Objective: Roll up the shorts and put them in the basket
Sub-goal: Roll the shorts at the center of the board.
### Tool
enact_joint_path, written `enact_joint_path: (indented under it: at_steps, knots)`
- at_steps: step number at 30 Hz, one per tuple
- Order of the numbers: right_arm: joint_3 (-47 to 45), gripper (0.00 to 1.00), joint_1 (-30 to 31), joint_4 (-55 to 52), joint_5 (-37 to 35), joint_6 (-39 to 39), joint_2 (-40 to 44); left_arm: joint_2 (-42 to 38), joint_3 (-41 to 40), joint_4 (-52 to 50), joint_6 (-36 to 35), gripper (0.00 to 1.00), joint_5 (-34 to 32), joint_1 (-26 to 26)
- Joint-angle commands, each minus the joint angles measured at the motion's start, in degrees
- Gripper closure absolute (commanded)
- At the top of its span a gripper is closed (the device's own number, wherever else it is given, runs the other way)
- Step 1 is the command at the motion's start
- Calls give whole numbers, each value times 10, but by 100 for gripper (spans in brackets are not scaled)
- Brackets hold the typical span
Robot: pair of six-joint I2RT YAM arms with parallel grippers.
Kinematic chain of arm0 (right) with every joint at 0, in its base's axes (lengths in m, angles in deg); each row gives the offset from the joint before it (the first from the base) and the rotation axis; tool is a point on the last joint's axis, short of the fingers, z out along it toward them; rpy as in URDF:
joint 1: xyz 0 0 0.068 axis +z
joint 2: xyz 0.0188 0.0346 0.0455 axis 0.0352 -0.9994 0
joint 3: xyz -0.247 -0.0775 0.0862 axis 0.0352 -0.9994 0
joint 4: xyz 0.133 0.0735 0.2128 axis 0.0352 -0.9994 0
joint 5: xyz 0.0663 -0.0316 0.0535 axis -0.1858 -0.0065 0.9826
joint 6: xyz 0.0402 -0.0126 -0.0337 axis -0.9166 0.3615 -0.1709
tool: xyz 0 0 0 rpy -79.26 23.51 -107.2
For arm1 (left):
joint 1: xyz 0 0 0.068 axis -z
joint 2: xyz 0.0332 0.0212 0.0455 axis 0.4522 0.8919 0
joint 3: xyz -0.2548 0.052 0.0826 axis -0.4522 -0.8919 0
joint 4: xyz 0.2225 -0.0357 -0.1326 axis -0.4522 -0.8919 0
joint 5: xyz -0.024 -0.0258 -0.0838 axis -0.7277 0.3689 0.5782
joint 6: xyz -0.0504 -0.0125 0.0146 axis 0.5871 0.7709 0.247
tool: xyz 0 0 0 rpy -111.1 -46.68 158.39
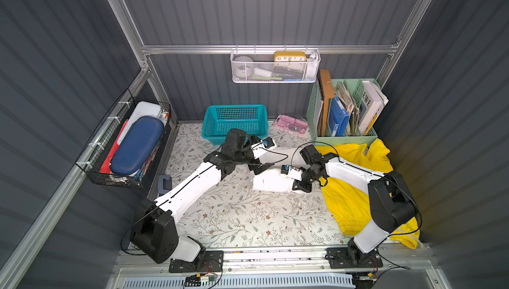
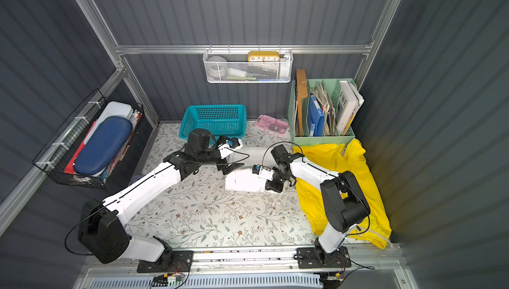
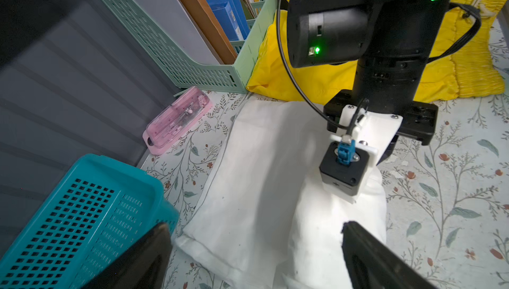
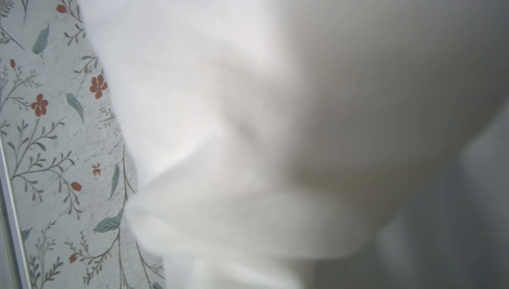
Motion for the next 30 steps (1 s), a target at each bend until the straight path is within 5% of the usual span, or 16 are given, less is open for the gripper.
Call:
enact_joint_path:
  at_steps: [1, 17, 30]
  knots:
    - [43, 100, -7, -114, 55, -42, -33, -9, -25, 35, -7, 0, -42, -2]
    - [190, 100, -50, -304, 177, -63, -164, 16, -93, 64, -84, 0, -100, 99]
    - [205, 100, -53, -330, 185, -44, -195, 97, -85, 49, -95, 0, -72, 133]
